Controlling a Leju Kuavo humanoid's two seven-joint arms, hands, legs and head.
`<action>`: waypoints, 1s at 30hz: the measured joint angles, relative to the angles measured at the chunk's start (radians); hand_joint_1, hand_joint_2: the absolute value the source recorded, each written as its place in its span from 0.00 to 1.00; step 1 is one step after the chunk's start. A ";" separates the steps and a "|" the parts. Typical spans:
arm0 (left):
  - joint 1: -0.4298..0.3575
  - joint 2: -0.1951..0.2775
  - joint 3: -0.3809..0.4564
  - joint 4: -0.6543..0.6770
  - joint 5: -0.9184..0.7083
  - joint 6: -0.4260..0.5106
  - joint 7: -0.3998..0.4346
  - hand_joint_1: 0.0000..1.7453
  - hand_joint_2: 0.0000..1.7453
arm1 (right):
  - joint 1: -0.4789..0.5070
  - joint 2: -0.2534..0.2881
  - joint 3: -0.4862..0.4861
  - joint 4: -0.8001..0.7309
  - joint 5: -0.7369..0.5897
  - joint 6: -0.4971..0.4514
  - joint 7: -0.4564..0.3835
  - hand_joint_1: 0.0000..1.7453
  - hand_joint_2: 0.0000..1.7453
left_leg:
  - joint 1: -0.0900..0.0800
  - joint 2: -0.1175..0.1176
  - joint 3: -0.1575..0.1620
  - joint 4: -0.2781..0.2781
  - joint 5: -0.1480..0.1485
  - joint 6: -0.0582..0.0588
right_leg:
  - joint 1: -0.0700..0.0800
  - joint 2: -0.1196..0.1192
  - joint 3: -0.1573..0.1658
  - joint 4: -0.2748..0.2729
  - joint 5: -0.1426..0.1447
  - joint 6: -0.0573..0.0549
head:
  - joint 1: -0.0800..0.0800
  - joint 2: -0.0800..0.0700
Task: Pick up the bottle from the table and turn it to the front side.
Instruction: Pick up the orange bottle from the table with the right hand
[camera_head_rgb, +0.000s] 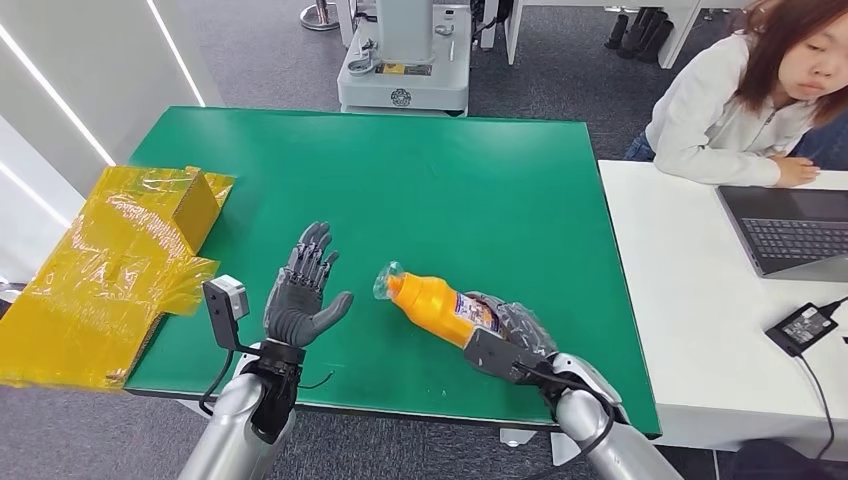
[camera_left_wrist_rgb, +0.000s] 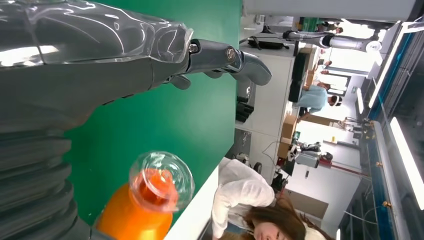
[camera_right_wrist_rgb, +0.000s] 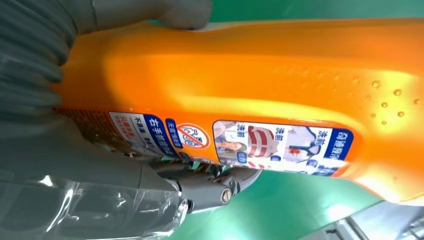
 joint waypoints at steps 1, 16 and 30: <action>0.003 0.000 0.002 -0.004 -0.004 0.003 -0.001 0.00 1.00 | 0.015 0.006 -0.008 -0.014 -0.004 -0.006 -0.007 1.00 1.00 | 0.000 0.000 -0.001 0.000 0.000 0.000 | 0.000 0.000 -0.001 0.000 0.000 0.000 | 0.000 0.000; 0.039 0.000 0.023 -0.036 -0.057 -0.027 0.019 0.00 1.00 | 0.099 0.059 -0.087 -0.084 -0.015 -0.031 -0.062 1.00 1.00 | 0.000 0.000 -0.007 0.000 0.000 0.000 | 0.000 0.000 -0.007 0.000 0.000 0.000 | 0.000 0.000; -0.016 0.011 0.023 -0.013 -0.095 -0.073 0.055 0.00 1.00 | 0.097 0.092 -0.097 -0.077 0.002 -0.027 -0.071 1.00 1.00 | 0.000 0.000 -0.009 0.000 0.000 0.000 | 0.000 0.000 -0.009 0.000 0.000 0.000 | 0.000 0.000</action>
